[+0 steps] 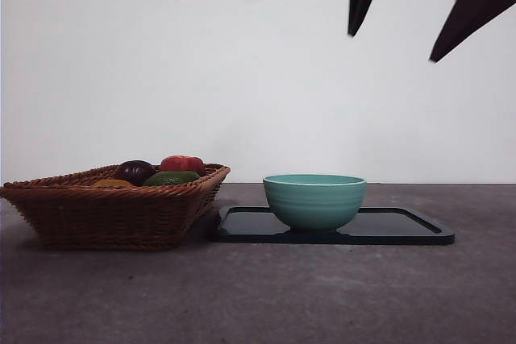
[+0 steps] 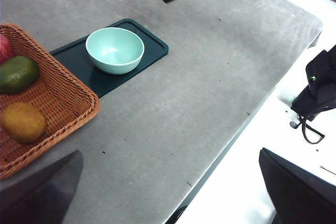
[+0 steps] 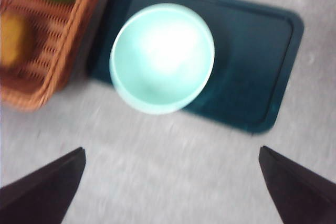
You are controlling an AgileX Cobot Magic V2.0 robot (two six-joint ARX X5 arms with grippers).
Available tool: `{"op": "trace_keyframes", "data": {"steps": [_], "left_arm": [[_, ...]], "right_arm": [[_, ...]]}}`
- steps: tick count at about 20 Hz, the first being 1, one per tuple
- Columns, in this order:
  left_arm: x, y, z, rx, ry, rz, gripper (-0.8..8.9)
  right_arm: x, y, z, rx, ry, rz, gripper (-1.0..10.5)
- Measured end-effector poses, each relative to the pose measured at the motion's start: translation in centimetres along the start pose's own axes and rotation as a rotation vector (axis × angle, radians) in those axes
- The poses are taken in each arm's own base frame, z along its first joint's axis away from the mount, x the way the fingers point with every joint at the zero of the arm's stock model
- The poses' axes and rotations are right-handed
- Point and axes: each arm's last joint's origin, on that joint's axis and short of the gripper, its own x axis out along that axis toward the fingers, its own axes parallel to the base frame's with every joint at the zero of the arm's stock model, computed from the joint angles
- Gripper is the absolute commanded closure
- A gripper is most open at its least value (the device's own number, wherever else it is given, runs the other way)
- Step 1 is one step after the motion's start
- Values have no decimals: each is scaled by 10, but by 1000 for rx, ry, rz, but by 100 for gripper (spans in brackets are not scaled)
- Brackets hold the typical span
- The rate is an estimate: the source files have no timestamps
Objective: Pick up the wifruite, put it on the bowl, pick up the plate, put it on desk
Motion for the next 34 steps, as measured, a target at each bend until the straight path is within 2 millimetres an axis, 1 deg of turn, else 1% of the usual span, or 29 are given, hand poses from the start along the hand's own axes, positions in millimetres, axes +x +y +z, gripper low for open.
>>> {"op": "trace_keyframes", "data": {"steps": [3, 8, 10, 13, 17, 18, 20, 23, 26, 27, 34], "left_arm": [[0, 0, 0, 0, 0, 0, 219], [0, 0, 0, 0, 0, 0, 219], [0, 0, 0, 0, 0, 0, 218], [0, 0, 0, 0, 0, 0, 219], [0, 0, 0, 0, 0, 0, 219], [0, 0, 0, 0, 0, 0, 218], [0, 0, 0, 0, 0, 0, 219], [0, 0, 0, 0, -1, 0, 219], [0, 0, 0, 0, -1, 0, 219], [0, 0, 0, 0, -1, 0, 219], [0, 0, 0, 0, -1, 0, 219]], "right_arm": [[25, -5, 28, 7, 58, -15, 386], [75, -18, 58, 12, 151, -51, 386], [95, -25, 63, 22, 186, -60, 386], [123, -38, 63, 46, 253, -67, 386], [149, -47, 60, 49, 311, -66, 388], [154, -48, 59, 46, 319, -64, 411], [161, -49, 59, 44, 325, -63, 502], [167, -50, 59, 45, 325, -47, 665], [175, -51, 57, 41, 343, -45, 894], [175, -51, 57, 33, 341, -43, 936], [173, -50, 58, 22, 340, -41, 936]]}}
